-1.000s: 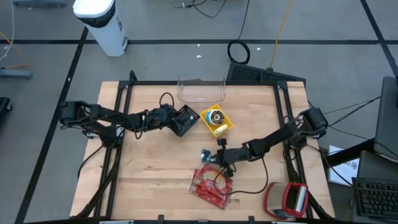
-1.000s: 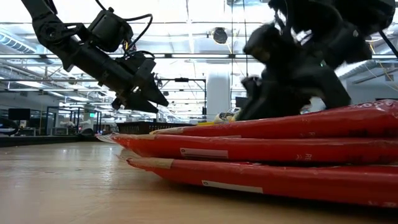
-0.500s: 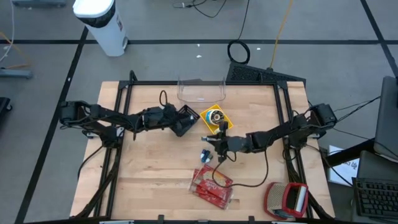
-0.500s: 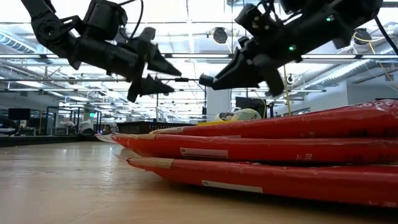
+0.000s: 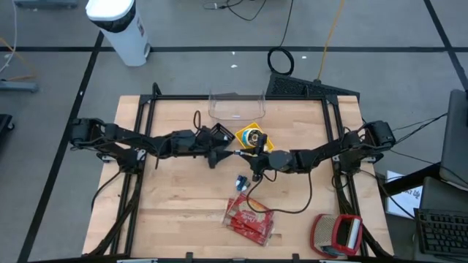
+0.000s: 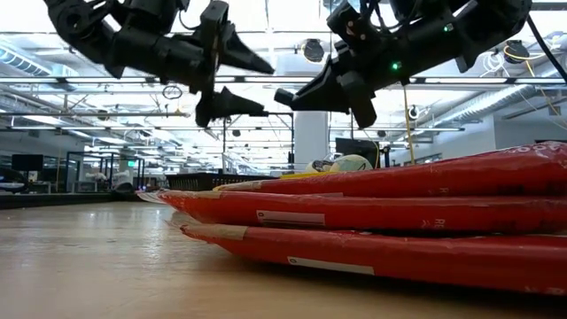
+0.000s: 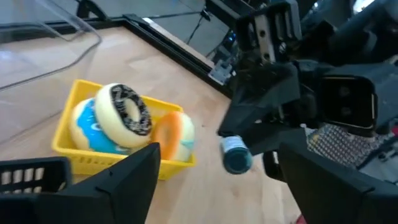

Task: Pick & Place Food Item
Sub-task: Put the right green bottle into the black bin

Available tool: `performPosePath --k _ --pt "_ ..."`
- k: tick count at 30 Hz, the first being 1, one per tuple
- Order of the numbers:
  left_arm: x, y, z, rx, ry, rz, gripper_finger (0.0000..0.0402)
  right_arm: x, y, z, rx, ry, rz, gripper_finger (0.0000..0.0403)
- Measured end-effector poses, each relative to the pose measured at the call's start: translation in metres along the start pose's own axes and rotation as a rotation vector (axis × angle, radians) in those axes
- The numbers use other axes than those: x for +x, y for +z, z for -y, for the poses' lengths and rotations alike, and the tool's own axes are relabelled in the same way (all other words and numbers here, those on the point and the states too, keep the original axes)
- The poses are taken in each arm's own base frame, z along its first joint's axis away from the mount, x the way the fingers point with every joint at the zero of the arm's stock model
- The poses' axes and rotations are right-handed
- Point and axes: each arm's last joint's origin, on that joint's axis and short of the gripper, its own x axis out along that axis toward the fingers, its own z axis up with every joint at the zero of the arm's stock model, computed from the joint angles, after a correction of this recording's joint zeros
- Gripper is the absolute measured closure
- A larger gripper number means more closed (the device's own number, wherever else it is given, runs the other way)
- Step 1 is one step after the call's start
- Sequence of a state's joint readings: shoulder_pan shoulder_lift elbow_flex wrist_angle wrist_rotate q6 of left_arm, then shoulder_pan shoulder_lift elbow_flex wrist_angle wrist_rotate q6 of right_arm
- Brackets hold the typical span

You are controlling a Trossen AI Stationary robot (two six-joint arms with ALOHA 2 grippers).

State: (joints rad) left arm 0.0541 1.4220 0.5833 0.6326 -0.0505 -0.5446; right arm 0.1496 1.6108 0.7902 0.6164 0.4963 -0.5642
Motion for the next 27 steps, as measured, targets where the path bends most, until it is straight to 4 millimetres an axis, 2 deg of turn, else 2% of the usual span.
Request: performPosePath --k 7,15,21,27 --pt "0.018 0.002 0.011 0.021 -0.008 -0.03 0.0056 0.0 0.002 0.001 -0.026 -0.013 0.02 0.0345" --pt "0.036 0.0 0.012 -0.008 -0.028 -0.066 0.0079 -0.001 0.007 0.002 -0.061 -0.036 0.051 0.0344" --pt "0.038 0.001 0.012 -0.053 -0.036 -0.066 0.0115 -0.002 0.008 0.001 -0.083 -0.053 0.039 0.0344" --pt "0.038 0.001 0.012 -0.062 -0.039 -0.067 0.0181 -0.003 0.009 0.0 -0.082 -0.048 0.049 0.0344"
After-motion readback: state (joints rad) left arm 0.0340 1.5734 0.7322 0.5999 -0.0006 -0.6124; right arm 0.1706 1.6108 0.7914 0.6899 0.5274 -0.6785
